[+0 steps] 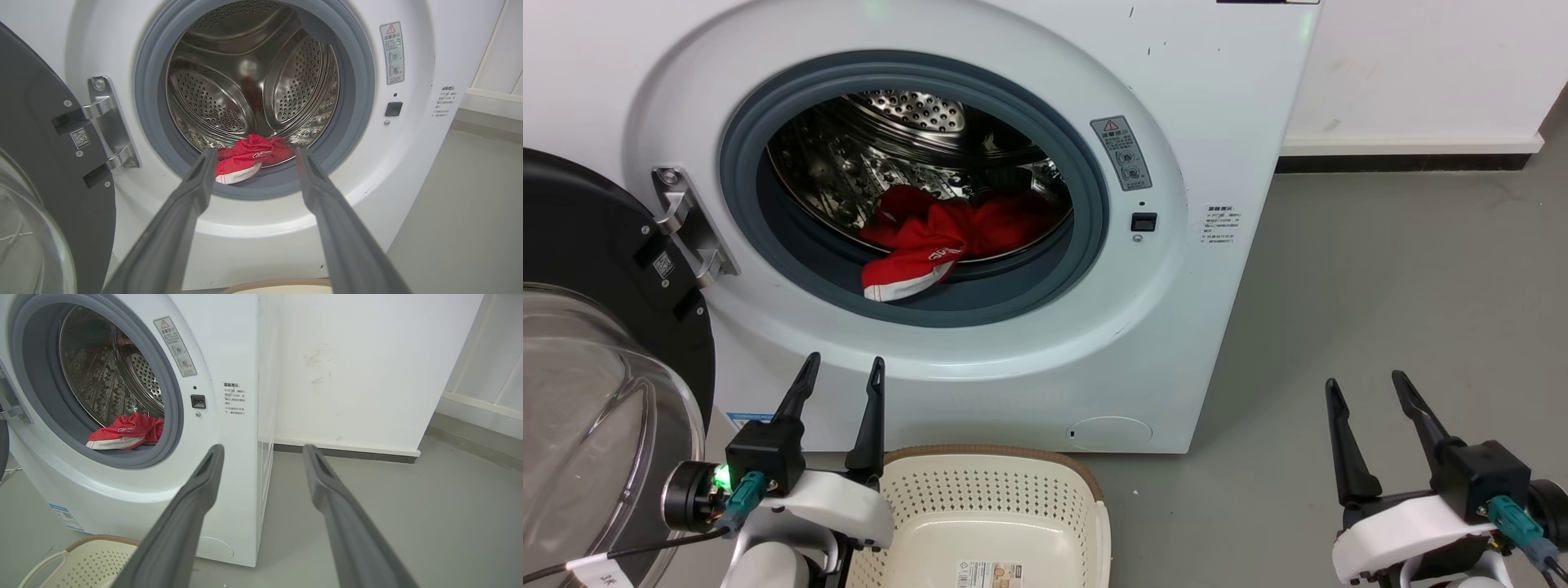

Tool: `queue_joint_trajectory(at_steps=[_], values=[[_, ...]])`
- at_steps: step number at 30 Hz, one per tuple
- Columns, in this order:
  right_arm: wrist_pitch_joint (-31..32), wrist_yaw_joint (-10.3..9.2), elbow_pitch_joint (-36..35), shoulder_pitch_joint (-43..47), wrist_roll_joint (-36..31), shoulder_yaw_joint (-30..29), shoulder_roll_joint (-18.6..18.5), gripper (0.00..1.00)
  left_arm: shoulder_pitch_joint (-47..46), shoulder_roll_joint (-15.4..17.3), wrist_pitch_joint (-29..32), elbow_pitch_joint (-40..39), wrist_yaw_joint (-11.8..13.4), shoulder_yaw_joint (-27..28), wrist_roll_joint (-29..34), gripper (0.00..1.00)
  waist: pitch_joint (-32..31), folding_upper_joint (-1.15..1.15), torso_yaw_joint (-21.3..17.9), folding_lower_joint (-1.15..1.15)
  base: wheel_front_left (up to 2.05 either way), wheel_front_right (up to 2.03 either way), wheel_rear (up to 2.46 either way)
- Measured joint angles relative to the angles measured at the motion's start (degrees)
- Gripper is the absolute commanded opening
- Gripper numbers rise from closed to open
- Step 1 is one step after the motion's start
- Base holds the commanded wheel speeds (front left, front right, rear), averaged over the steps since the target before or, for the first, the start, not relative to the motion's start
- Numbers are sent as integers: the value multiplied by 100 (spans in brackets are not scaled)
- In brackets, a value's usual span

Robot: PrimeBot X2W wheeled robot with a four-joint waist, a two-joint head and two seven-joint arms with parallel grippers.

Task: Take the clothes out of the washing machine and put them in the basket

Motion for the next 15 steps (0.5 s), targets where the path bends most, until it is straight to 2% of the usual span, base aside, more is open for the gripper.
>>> queue_joint_trajectory(at_steps=[15], values=[[1,0,21,35,14,-27,0,100,-72,-90,-24,143,-44,153,78,100,0,0,9,0,0,0,0]])
